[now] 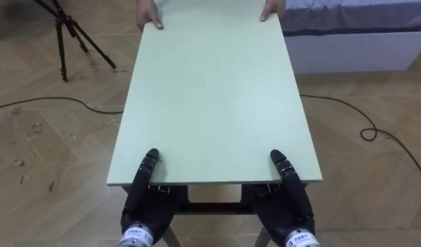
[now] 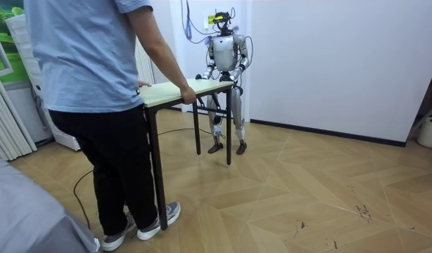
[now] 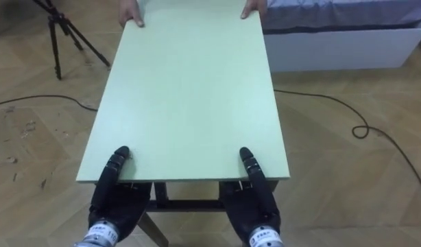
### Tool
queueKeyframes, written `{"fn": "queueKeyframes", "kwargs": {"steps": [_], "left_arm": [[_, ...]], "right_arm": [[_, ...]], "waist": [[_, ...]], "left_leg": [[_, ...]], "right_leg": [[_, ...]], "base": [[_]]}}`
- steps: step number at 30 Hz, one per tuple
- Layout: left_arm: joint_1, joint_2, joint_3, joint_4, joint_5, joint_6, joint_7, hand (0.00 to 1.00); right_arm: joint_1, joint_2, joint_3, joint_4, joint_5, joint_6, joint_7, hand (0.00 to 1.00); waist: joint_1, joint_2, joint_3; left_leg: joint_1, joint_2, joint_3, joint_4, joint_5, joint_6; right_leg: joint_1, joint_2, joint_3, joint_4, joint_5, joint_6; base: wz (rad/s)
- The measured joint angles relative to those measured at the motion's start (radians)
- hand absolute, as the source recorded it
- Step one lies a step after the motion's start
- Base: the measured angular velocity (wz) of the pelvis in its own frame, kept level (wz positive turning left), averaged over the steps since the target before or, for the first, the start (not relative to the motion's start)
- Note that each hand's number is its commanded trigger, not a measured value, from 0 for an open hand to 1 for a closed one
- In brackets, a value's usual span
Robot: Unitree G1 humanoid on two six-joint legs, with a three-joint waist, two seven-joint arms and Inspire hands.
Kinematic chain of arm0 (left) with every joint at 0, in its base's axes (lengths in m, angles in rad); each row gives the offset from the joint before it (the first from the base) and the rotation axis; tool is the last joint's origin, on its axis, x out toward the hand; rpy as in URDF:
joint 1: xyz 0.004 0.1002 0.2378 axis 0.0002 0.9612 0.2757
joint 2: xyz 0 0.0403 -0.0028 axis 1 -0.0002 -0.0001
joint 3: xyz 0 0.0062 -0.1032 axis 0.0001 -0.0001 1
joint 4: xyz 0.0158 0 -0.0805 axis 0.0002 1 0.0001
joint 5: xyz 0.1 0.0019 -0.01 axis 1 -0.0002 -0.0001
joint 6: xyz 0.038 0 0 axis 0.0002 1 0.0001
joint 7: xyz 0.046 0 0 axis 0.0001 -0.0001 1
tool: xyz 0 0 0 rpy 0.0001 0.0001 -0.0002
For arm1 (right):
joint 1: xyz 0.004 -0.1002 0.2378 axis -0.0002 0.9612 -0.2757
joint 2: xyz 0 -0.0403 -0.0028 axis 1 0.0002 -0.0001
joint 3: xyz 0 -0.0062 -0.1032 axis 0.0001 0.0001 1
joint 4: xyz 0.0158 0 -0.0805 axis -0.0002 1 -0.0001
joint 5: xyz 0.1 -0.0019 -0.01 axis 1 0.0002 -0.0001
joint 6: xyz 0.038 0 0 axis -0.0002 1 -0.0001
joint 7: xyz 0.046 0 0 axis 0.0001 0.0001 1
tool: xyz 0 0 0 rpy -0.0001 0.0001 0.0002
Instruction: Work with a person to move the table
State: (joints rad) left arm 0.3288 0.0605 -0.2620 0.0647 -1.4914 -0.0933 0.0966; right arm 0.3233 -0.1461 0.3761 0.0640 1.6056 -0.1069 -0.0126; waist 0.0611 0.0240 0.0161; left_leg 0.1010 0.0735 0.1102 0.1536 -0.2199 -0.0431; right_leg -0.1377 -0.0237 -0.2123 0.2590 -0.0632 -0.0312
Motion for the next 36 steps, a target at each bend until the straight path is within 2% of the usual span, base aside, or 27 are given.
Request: {"fn": "queueKeyframes", "kwargs": {"steps": [6, 11, 17, 22, 25, 27, 28, 29, 30, 32, 34, 35, 36], "left_arm": [[0.029, 0.011, -0.037, -0.018, 0.000, -0.048, -0.012, 1.00], [0.030, 0.011, -0.065, -0.017, 0.000, -0.090, -0.012, 1.00], [0.030, 0.022, -0.103, -0.017, -0.001, -0.139, -0.012, 1.00], [0.030, 0.030, -0.104, -0.018, -0.011, -0.148, -0.014, 1.00], [0.030, 0.030, -0.104, -0.017, -0.010, -0.149, -0.033, 1.00], [0.026, 0.043, -0.102, -0.018, -0.010, -0.150, -0.058, 1.00], [0.027, 0.042, -0.102, -0.018, -0.010, -0.150, -0.060, 1.00], [0.028, 0.039, -0.106, -0.017, -0.010, -0.150, -0.060, 1.00], [0.029, 0.041, -0.107, -0.015, -0.010, -0.148, -0.061, 1.00], [0.034, 0.042, -0.108, -0.014, -0.014, -0.146, -0.065, 1.00], [0.050, 0.036, -0.109, -0.014, -0.033, -0.146, -0.078, 1.00], [0.058, 0.026, -0.104, -0.015, -0.035, -0.138, -0.086, 1.00], [0.054, 0.026, -0.102, -0.015, -0.036, -0.121, -0.091, 1.00]], "right_arm": [[0.010, -0.006, 0.034, 0.000, 0.000, -0.040, 0.016, 1.00], [0.009, -0.004, 0.054, 0.000, 0.000, -0.073, 0.016, 1.00], [0.006, -0.003, 0.069, 0.000, 0.004, -0.089, 0.016, 1.00], [0.005, -0.003, 0.078, 0.000, 0.006, -0.092, 0.016, 1.00], [0.005, -0.003, 0.081, 0.002, 0.007, -0.097, 0.028, 1.00], [0.004, 0.001, 0.081, 0.003, 0.007, -0.091, 0.046, 1.00], [0.004, -0.001, 0.081, 0.004, 0.007, -0.090, 0.048, 1.00], [0.005, -0.004, 0.080, 0.004, 0.008, -0.092, 0.049, 1.00], [0.004, -0.006, 0.079, 0.008, 0.008, -0.093, 0.051, 1.00], [0.003, -0.006, 0.075, 0.016, 0.003, -0.089, 0.059, 1.00], [0.000, -0.011, 0.073, 0.015, -0.006, -0.088, 0.060, 1.00], [-0.001, -0.020, 0.070, 0.010, -0.011, -0.090, 0.061, 1.00], [-0.002, -0.026, 0.064, 0.008, -0.010, -0.092, 0.070, 1.00]], "waist": [[0.002, -0.018, 0.0019], [0.005, -0.023, 0.0037], [0.004, -0.026, 0.0059], [0.003, -0.026, 0.0067], [-0.003, -0.026, 0.0074], [-0.001, -0.040, 0.0084], [0.001, -0.039, 0.0089], [0.006, -0.029, 0.0125], [0.016, -0.023, 0.0124], [0.027, -0.027, 0.0104], [0.027, -0.008, 0.0041], [0.022, 0.005, 0.0017], [0.011, 0.016, 0.0018]], "left_leg": [[-0.026, -0.004, 0.000, 0.021, -0.001, 0.000], [-0.042, -0.004, -0.002, 0.035, -0.001, 0.000], [-0.042, -0.003, -0.003, 0.035, 0.000, -0.001], [-0.054, 0.005, -0.003, 0.061, -0.010, -0.004], [-0.112, 0.027, -0.007, 0.171, -0.052, -0.014], [-0.211, 0.053, -0.006, 0.350, -0.067, -0.026], [-0.239, 0.062, -0.009, 0.406, -0.066, -0.026], [-0.290, 0.086, -0.020, 0.511, -0.058, -0.031], [-0.328, 0.104, -0.037, 0.581, -0.042, -0.037], [-0.351, 0.115, -0.041, 0.629, -0.016, -0.042], [-0.348, 0.127, -0.044, 0.706, -0.015, -0.042], [-0.318, 0.125, -0.050, 0.748, -0.018, -0.048], [-0.276, 0.123, -0.052, 0.739, -0.036, -0.057]], "right_leg": [[-0.016, -0.004, 0.000, -0.001, 0.010, 0.001], [-0.024, -0.005, -0.003, -0.003, 0.016, -0.002], [-0.022, -0.006, -0.006, -0.004, 0.018, -0.003], [-0.023, 0.000, -0.007, 0.002, 0.012, -0.005], [-0.051, 0.003, -0.023, 0.049, -0.022, -0.017], [-0.091, 0.008, -0.027, 0.090, -0.048, -0.038], [-0.092, 0.013, -0.032, 0.090, -0.050, -0.042], [-0.092, 0.030, -0.034, 0.091, -0.056, -0.051], [-0.092, 0.040, -0.033, 0.091, -0.062, -0.060], [-0.096, 0.042, -0.051, 0.087, -0.064, -0.078], [-0.104, 0.043, -0.083, 0.092, -0.050, -0.106], [-0.109, 0.047, -0.096, 0.105, -0.052, -0.112], [-0.123, 0.049, -0.116, 0.117, -0.052, -0.117]], "base": [[0.00], [0.00], [0.00], [0.01], [0.12], [0.08], [0.00], [-0.08], [-0.13], [-0.14], [-0.12], [0.16], [0.35]]}}
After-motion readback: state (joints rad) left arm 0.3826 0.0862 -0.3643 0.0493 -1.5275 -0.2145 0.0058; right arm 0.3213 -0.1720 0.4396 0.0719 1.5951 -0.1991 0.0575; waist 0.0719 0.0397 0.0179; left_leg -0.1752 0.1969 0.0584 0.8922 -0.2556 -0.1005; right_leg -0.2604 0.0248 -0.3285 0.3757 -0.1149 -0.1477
